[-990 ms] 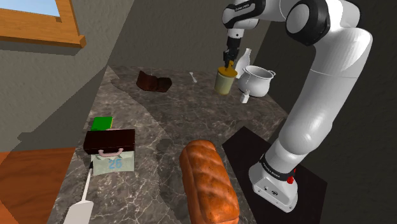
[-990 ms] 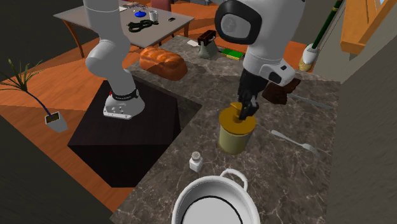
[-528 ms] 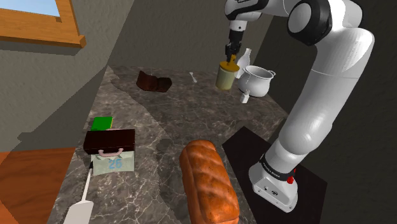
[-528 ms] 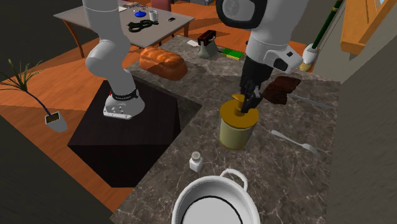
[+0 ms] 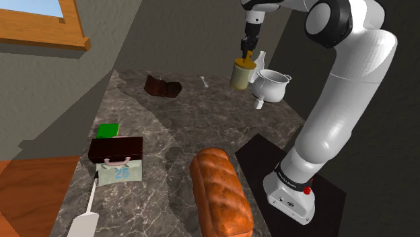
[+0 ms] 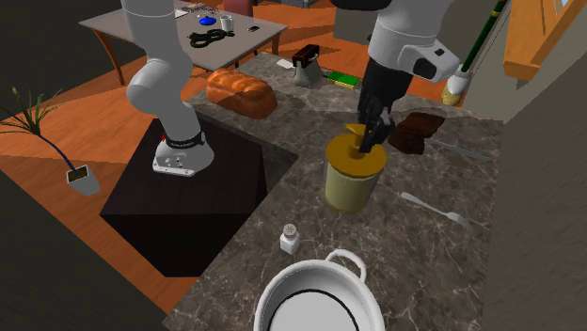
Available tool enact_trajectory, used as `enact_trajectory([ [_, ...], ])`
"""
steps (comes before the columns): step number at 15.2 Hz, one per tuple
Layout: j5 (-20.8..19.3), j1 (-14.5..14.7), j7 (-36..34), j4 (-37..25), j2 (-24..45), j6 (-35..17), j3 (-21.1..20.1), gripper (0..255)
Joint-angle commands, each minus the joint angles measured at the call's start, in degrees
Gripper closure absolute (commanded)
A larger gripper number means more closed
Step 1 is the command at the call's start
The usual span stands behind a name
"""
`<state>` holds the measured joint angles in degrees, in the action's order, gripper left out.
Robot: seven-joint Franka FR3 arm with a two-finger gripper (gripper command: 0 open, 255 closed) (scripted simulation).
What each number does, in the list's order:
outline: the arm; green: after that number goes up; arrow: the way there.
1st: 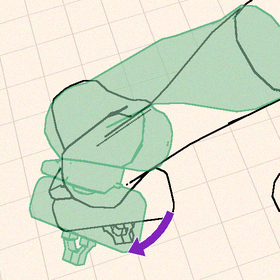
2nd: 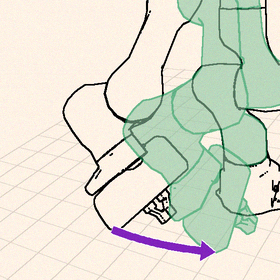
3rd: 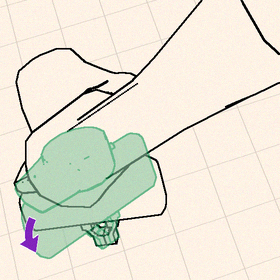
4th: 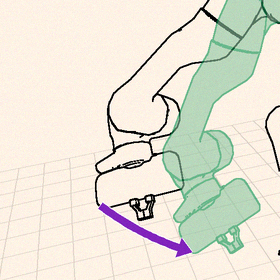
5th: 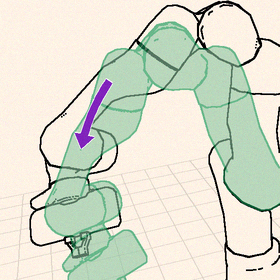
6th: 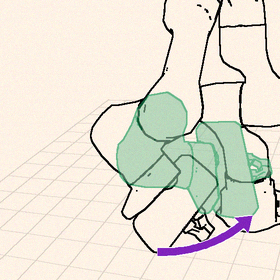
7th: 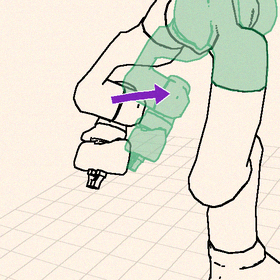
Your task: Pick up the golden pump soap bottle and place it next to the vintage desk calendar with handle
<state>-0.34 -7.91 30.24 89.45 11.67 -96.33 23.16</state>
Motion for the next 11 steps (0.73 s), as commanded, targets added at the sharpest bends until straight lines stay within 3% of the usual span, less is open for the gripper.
enact_trajectory([
  [1, 0.0, 0.0, 0.0, -1.6, 0.0, 1.6, 0.0, 255],
  [11, 0.6, -0.7, 0.8, -11.4, 1.5, 9.9, 0.2, 255],
])
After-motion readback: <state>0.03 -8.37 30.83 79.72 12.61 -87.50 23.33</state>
